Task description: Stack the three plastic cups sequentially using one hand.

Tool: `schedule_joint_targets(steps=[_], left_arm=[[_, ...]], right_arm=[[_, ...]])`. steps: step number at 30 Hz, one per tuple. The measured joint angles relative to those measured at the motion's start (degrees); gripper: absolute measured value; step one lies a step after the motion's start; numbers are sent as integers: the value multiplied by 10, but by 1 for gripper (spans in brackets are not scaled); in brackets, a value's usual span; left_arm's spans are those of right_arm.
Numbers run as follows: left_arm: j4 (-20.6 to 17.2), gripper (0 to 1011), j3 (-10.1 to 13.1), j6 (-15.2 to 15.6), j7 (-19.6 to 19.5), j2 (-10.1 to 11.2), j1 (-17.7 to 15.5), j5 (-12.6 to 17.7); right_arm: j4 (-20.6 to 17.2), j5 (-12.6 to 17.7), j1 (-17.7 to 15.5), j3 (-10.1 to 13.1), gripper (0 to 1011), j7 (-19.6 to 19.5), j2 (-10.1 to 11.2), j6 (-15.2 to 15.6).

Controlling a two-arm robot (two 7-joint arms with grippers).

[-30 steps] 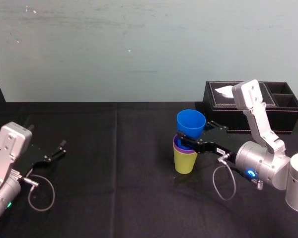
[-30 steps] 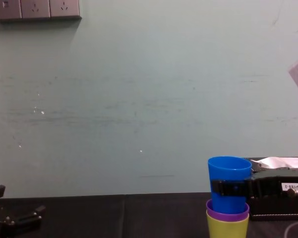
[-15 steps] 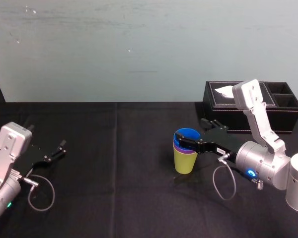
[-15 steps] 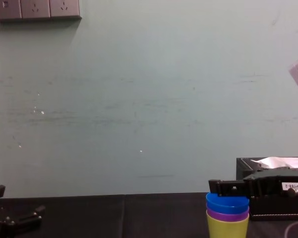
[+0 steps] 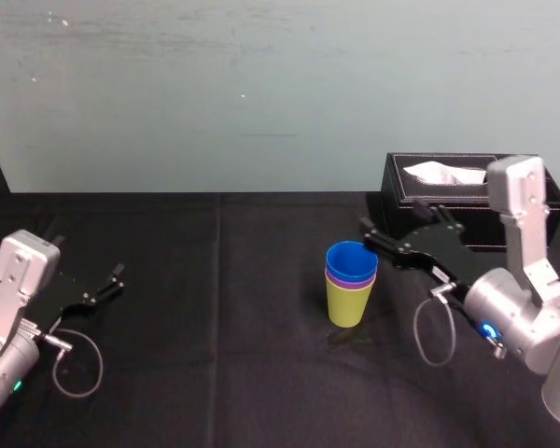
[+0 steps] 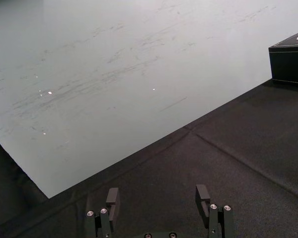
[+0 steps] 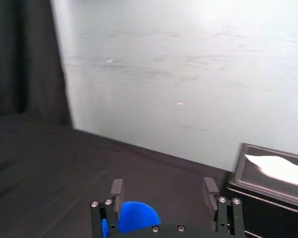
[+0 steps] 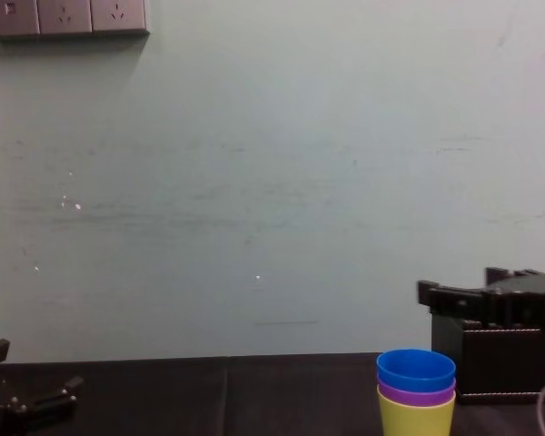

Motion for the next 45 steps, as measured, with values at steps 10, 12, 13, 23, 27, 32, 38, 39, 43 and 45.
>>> schedule_joint_targets(steps=[10,12,13,23,27,32,38,39,43,45], left_arm=[[0,1000,0,0,0,0,0,0],[0,1000,0,0,0,0,0,0],[0,1000,0,0,0,0,0,0],[0,1000,0,0,0,0,0,0],[0,1000,0,0,0,0,0,0],[0,1000,0,0,0,0,0,0],[0,1000,0,0,0,0,0,0],[0,1000,0,0,0,0,0,0],[0,1000,0,0,0,0,0,0],[0,1000,0,0,0,0,0,0]], right_arm=[[3,-22,-57,45,1004,-75,-30,-29],[7,-27,-64,51,1004,-87,-35,-23],[8,-29,-67,52,1004,-90,-36,-20],[30,-29,-72,61,1004,-92,-48,52],[35,-29,-70,63,1004,-86,-50,69],[36,-27,-70,65,1004,-75,-51,76],[36,-27,-70,64,1004,-77,-51,74],[36,-27,-70,64,1004,-77,-51,74],[36,-27,-70,64,1004,-77,-51,73],[36,-27,-70,64,1004,-78,-51,73]])
